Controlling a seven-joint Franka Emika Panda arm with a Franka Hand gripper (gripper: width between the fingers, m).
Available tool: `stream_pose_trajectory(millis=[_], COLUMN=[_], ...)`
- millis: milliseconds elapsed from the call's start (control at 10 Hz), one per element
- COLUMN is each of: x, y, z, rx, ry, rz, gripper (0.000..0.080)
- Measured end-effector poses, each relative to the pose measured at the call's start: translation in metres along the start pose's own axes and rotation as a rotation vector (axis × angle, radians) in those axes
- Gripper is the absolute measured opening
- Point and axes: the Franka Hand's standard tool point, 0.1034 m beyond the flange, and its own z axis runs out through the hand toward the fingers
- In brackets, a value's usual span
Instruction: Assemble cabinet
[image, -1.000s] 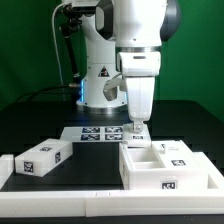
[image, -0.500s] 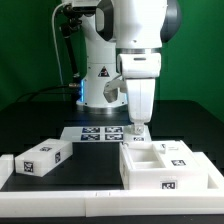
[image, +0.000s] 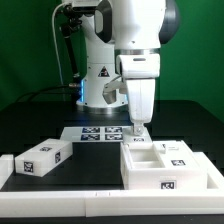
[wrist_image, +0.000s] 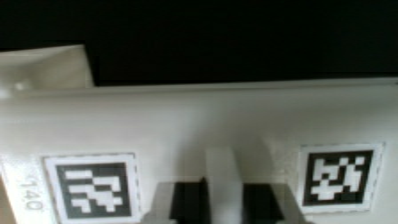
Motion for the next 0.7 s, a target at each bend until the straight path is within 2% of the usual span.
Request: stream_pose_trajectory(millis=[300, 700], x=[-0.007, -0.007], y=[0.017, 0.039], z=[0.000, -0.001], rx=[-0.017, -0.023], ry=[0.006, 0.008], rz=[-0.043, -0.051], gripper=[0.0068, 0.0068])
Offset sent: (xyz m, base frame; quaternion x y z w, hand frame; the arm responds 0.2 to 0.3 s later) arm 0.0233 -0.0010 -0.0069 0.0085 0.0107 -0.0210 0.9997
